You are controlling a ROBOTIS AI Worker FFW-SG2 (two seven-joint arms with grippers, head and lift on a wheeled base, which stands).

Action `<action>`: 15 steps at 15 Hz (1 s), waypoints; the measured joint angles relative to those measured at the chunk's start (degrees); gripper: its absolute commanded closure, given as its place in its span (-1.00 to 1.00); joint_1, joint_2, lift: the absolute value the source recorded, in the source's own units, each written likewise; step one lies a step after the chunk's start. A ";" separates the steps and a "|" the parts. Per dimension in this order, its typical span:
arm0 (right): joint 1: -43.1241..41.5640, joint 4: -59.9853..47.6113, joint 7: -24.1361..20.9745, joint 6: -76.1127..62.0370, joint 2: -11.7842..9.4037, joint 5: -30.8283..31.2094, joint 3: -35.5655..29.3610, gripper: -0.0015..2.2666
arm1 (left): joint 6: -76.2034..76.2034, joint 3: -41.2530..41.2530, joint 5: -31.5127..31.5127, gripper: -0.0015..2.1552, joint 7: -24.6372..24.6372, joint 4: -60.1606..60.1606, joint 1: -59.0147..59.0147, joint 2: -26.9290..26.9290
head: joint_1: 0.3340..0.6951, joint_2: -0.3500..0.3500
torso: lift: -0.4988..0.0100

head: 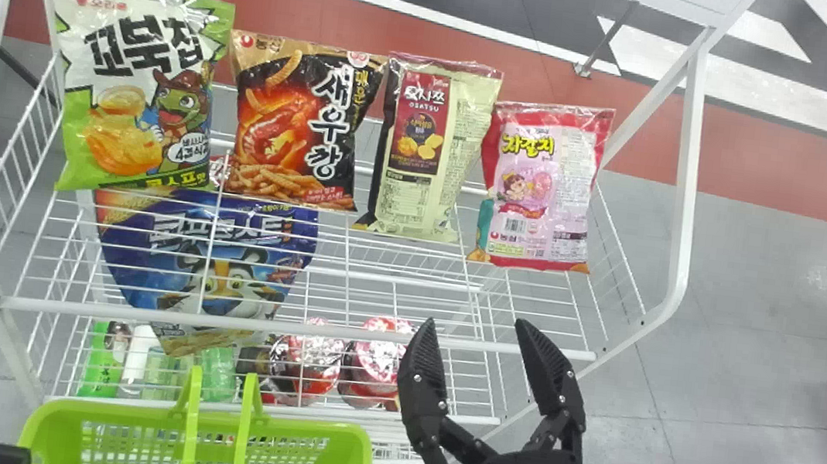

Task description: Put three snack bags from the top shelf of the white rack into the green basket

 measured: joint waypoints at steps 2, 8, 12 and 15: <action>-0.01 0.02 0.00 0.01 -0.04 -0.11 0.02 -0.85 | 0.00 0.15 0.17 0.99 -0.30 0.24 0.00 0.00 | 1.00 -1.00 | 0.96; -0.01 0.34 0.01 -0.40 -0.23 -0.43 -0.14 -0.85 | -0.02 0.36 0.39 0.99 -0.60 0.39 0.00 0.06 | 1.00 -1.00 | 0.96; -0.23 0.35 0.10 -0.27 -0.41 -0.46 -0.30 -0.85 | 0.00 0.45 0.43 0.99 -0.77 0.37 0.00 0.12 | 1.00 -1.00 | 0.96; -3.45 0.36 0.72 3.20 -0.39 -0.64 -0.09 -0.85 | 0.07 0.29 0.27 0.99 -0.35 -0.10 -0.18 0.46 | 1.00 -1.00 | 0.96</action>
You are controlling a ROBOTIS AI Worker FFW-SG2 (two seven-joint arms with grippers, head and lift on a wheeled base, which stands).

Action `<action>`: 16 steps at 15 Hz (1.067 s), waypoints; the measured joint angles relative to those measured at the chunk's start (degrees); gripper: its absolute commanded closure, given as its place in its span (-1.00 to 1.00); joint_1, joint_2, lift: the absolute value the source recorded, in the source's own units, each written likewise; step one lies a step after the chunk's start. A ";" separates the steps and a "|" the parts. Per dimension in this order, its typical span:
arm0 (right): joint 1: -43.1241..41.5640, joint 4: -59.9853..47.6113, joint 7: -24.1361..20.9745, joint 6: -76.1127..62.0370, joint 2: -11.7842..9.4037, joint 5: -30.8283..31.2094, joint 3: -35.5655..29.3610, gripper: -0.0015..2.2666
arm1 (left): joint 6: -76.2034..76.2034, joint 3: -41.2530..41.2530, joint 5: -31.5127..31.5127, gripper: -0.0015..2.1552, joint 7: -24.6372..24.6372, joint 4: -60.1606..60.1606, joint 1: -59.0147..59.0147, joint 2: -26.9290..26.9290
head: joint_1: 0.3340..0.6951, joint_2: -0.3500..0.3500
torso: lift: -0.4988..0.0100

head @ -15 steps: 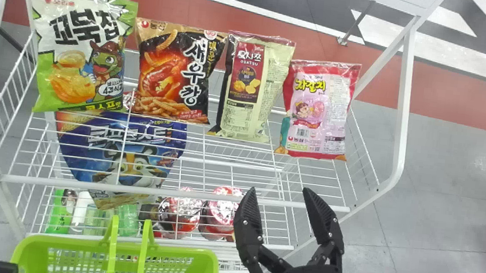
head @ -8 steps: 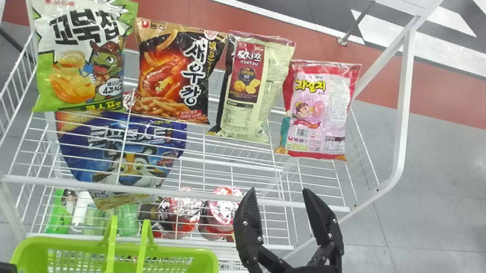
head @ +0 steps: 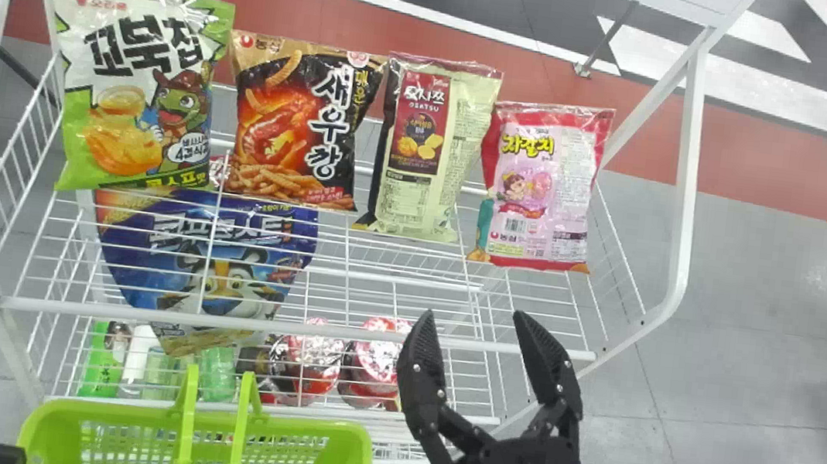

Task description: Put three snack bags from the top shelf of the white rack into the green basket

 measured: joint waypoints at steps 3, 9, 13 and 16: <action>-12.58 0.81 4.77 17.74 0.15 -1.56 1.24 -0.85 | -0.04 -0.19 -0.34 0.99 0.48 0.40 -0.34 0.10 | 1.00 -1.00 | 0.96; -39.18 10.82 7.40 41.55 1.73 -1.33 12.40 -0.85 | -0.07 -0.04 -0.38 0.99 0.51 1.55 -0.71 0.15 | 1.00 -0.35 | 0.96; -51.44 21.99 7.09 41.97 5.68 1.23 17.94 -0.85 | -0.07 0.13 -0.13 0.99 0.13 2.91 -1.58 0.23 | 1.00 0.07 | 0.96; -59.06 32.67 7.22 40.12 6.00 1.39 20.21 -0.85 | -0.07 1.03 0.19 0.99 -0.54 3.84 -1.95 0.24 | 1.00 0.19 | 0.96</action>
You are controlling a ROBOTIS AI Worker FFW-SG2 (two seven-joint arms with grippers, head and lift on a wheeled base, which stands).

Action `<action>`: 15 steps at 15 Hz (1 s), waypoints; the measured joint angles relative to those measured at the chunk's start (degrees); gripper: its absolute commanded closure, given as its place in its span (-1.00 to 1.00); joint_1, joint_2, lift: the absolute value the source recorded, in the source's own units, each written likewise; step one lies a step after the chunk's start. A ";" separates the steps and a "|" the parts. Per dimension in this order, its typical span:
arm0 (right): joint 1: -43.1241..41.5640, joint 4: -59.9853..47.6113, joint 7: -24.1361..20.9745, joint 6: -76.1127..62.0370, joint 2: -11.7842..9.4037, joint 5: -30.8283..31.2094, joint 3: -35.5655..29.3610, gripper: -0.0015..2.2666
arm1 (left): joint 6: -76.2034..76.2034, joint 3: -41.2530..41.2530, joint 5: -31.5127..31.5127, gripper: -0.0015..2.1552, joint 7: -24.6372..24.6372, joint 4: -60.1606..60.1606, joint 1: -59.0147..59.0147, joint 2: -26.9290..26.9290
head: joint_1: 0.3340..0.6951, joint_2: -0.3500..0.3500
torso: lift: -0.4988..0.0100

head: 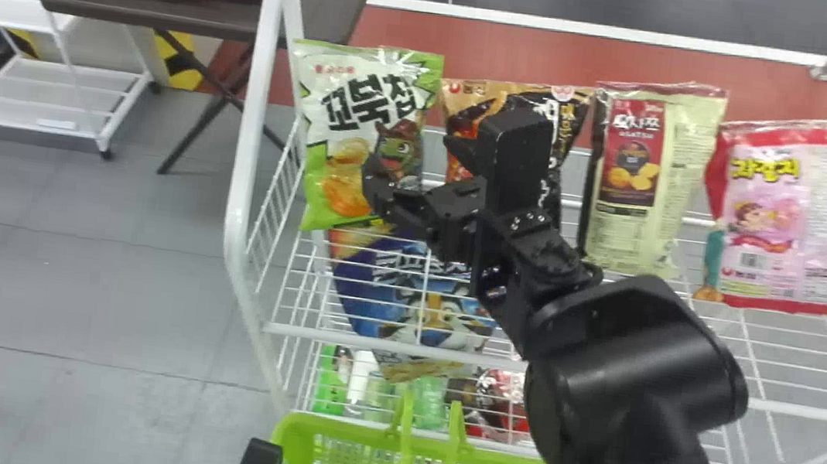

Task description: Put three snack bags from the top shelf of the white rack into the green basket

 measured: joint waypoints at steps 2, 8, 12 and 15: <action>-4.45 7.17 0.74 -2.49 0.02 -0.73 0.52 -0.83 | 0.00 1.07 0.49 0.99 -0.33 0.31 -0.05 0.07 | 1.00 0.21 | 0.96; -10.40 16.48 5.96 -6.11 0.02 -1.78 1.51 0.67 | 0.00 2.52 2.48 0.99 -0.71 1.59 -1.05 1.31 | 1.00 0.31 | 0.96; -10.23 15.23 9.62 -3.95 0.02 0.08 2.87 0.98 | 0.00 2.50 2.71 0.99 -0.62 1.75 -1.15 1.49 | 1.00 0.41 | 0.96; -7.73 11.77 10.66 -1.17 0.02 2.13 2.94 0.98 | 0.00 2.36 2.70 0.99 -0.58 1.69 -1.21 1.41 | 1.00 0.44 | 0.96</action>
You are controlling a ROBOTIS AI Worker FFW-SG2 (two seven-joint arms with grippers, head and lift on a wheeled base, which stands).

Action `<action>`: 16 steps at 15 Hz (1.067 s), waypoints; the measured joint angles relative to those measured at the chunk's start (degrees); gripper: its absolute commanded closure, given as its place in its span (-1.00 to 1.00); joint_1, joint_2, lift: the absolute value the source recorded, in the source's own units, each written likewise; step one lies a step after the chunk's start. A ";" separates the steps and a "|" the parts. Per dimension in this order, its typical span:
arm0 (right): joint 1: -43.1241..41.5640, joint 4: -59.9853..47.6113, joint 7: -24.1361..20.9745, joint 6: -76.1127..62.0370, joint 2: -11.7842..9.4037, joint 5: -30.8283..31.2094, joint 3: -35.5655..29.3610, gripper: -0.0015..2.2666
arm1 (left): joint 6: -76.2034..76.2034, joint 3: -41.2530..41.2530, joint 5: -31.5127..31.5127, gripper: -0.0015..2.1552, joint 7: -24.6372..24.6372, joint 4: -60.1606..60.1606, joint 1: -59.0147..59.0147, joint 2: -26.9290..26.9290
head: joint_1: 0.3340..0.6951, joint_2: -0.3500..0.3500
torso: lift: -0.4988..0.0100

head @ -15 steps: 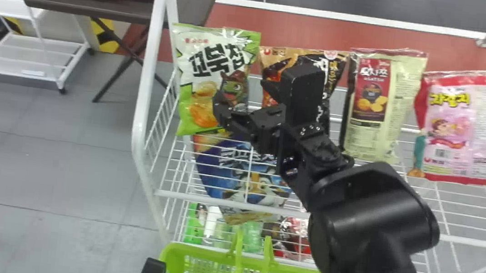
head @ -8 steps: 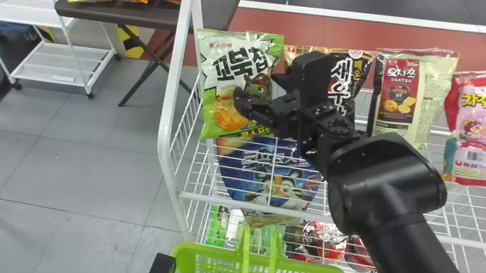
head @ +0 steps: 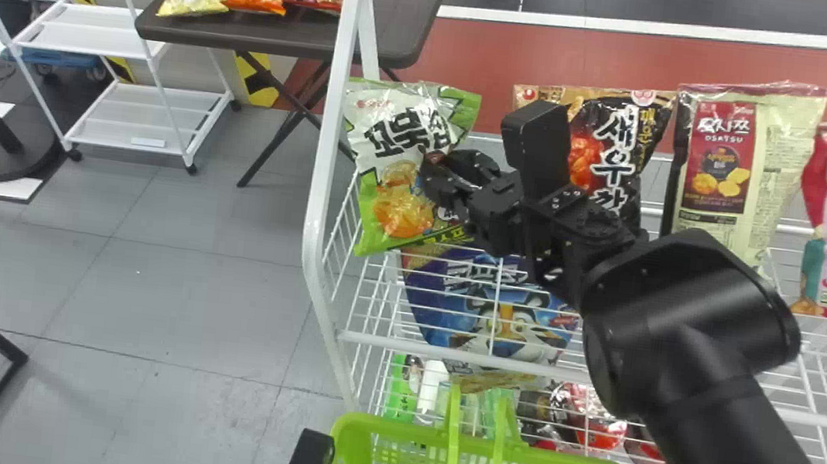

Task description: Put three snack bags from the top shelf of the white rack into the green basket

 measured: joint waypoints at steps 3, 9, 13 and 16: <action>6.12 -9.69 -1.00 4.87 0.00 2.78 -0.57 0.98 | 0.00 -0.06 -0.01 0.99 0.24 -0.12 0.00 -0.17 | 1.00 0.44 | 0.96; 21.72 -39.25 -5.42 21.40 -4.02 4.41 -6.84 0.98 | -0.30 -0.16 -0.33 0.99 0.65 -0.44 0.03 -0.60 | 1.00 0.02 | 0.96; 35.28 -59.01 -5.20 36.95 -11.06 0.35 -18.65 0.98 | -1.17 0.26 -1.12 0.99 1.40 -0.42 -0.07 -0.75 | 1.00 -0.58 | 0.96; 49.07 -68.11 -1.12 39.18 -11.34 -4.46 -29.89 0.98 | -1.23 0.61 -1.95 0.99 1.75 -0.61 -0.24 -1.16 | 1.00 -1.00 | 0.96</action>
